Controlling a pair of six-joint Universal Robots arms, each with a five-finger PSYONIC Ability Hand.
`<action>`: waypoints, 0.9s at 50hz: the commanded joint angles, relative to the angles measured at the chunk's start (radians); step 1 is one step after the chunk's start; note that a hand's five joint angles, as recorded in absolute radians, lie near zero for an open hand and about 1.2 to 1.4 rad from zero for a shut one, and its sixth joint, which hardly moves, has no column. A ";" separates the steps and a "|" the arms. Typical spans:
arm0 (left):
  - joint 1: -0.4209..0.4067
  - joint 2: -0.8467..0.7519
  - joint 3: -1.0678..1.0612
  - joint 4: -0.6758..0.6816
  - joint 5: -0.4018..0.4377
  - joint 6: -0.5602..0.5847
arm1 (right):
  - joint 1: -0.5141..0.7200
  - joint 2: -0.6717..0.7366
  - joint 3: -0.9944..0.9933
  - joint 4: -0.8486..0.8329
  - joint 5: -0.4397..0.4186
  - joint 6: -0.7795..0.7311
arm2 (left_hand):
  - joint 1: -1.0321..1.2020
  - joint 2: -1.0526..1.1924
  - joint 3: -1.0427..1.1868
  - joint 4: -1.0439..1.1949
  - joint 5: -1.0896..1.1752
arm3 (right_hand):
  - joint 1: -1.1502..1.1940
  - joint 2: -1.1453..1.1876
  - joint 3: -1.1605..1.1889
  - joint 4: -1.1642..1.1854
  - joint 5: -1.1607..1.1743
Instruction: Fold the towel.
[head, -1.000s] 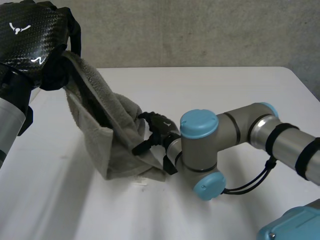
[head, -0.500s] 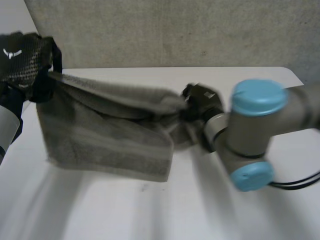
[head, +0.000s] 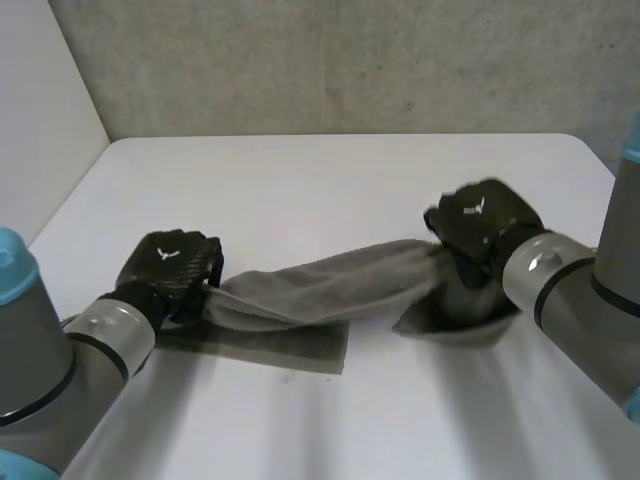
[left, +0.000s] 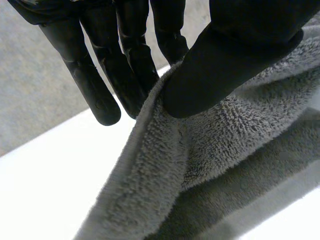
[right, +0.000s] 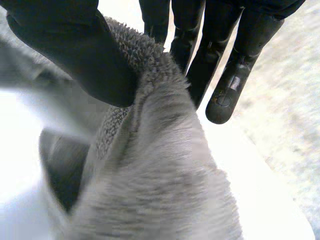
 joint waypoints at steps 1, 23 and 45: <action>0.016 -0.130 0.133 0.024 0.014 0.015 | -0.001 0.080 -0.068 0.071 0.002 -0.131 | 0.207 0.179 0.181 0.178 0.189 | 0.464 0.237 0.217 0.206 0.247; 0.012 -0.085 0.614 0.559 0.020 0.158 | 0.014 0.158 -0.407 -0.751 0.044 -0.128 | 0.207 0.179 0.181 0.178 0.189 | 0.464 0.237 0.217 0.206 0.247; 0.018 -0.287 -0.023 0.548 0.023 0.235 | -0.090 0.385 -0.100 -0.300 -0.203 -0.056 | 0.207 0.179 0.181 0.178 0.189 | 0.464 0.237 0.217 0.206 0.247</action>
